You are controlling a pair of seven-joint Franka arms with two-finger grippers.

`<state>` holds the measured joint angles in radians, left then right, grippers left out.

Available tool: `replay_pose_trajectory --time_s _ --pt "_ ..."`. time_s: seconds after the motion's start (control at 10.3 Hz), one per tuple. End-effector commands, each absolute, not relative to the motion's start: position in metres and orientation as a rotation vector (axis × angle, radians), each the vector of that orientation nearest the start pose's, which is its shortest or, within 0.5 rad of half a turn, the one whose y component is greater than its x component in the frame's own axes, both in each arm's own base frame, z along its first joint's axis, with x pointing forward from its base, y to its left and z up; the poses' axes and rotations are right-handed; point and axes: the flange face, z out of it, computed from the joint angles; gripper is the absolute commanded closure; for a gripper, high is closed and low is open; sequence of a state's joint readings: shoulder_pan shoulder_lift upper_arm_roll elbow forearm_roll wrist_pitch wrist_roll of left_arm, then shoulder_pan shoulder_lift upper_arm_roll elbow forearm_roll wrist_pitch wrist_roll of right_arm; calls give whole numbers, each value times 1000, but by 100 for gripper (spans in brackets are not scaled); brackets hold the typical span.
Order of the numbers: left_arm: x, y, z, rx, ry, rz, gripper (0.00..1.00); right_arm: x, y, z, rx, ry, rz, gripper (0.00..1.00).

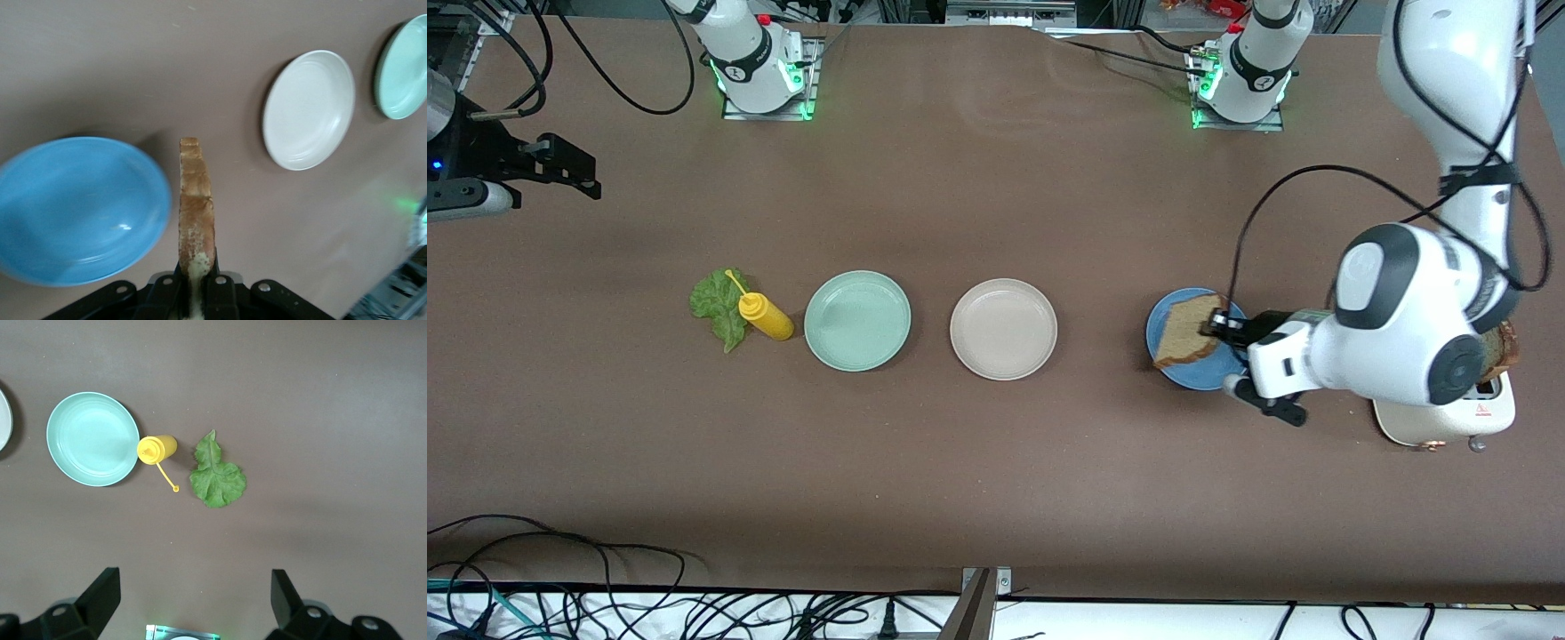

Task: Make sandwich on beige plate with both arms
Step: 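Carry the bread slice with the left gripper toward the beige plate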

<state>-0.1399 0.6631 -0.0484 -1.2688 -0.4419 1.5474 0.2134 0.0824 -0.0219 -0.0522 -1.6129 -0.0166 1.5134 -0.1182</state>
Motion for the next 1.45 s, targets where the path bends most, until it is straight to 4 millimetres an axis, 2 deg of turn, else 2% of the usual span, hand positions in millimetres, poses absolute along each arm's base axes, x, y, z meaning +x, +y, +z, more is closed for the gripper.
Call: replay_pose_trajectory --time_s 0.0,0.19,0.48,0.58,0.68,0.97,1.07,1.26,1.36 --pt "674 -195 336 -3587 446 775 100 537 16 621 -3137 -240 126 0" --pt "675 -215 332 -3626 389 744 100 537 19 620 -3139 -233 129 0" --pt "665 -257 325 -3646 288 825 100 542 27 617 -3149 -256 105 0" --pt "661 -269 324 -3634 244 839 100 542 34 616 -3156 -237 105 0" --pt "658 -282 323 -3627 211 829 100 550 34 608 -3164 -168 97 0" --pt "652 -309 323 -3652 156 830 100 569 33 589 -3188 -163 70 0" --pt "654 -312 321 -3692 72 868 100 573 31 585 -3211 -167 60 0" --pt "655 -316 317 -3707 54 856 100 579 30 579 -3204 -163 48 0" --pt "649 -332 316 -3704 79 854 100 578 30 578 -3201 -160 53 0"
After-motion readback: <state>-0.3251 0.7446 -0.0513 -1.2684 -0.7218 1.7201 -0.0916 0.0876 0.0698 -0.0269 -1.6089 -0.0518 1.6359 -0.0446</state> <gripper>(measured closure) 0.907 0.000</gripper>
